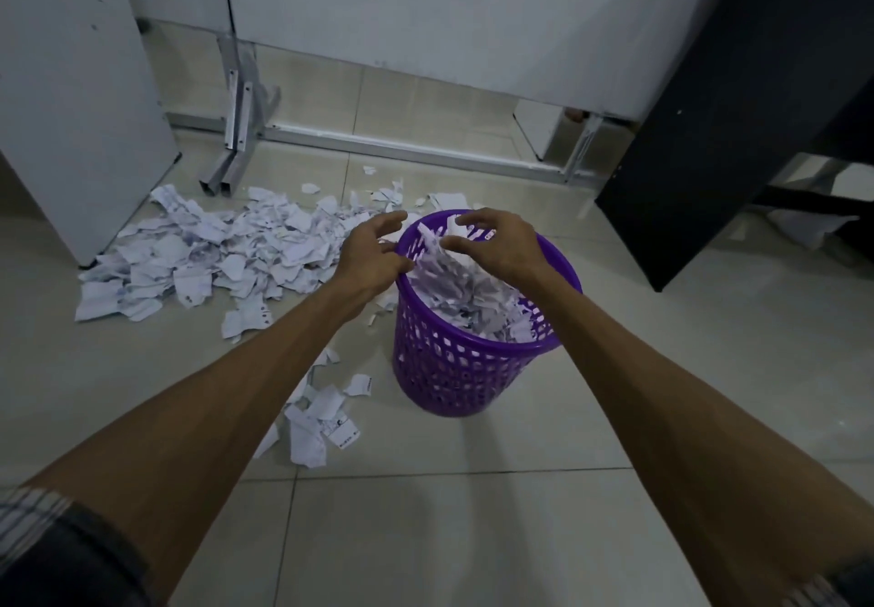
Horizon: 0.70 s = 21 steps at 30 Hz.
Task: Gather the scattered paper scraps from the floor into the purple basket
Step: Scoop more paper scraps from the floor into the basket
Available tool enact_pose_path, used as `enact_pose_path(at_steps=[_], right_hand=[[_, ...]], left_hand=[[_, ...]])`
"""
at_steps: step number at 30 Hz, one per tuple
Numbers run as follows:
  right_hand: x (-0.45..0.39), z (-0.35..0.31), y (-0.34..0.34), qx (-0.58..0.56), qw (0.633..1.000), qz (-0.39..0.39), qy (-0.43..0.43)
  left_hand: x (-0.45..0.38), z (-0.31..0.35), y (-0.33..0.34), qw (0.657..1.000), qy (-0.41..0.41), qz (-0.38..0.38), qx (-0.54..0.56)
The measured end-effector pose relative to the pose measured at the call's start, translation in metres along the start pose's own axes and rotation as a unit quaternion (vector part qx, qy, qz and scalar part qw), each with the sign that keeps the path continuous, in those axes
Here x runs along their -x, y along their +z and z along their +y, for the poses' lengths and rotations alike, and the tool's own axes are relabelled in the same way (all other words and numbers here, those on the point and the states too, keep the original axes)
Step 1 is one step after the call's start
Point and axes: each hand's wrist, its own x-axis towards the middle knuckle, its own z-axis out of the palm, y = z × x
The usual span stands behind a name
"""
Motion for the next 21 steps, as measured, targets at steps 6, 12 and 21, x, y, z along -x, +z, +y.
enact_pose_path(at_steps=[6,12,21], right_hand=[[-0.003,0.013,0.020,0.134,0.977,-0.163,-0.039],[0.004,0.038,0.044,0.248,0.920,-0.301,0.020],[-0.003,0.028,0.038,0.213,0.949,-0.223,0.058]], left_hand=[[-0.004,0.002,-0.001,0.999,-0.004,0.028,0.039],[-0.009,0.006,-0.004,0.997,-0.017,0.039,0.065],[-0.013,0.001,-0.006,0.996,-0.020,0.040,0.079]])
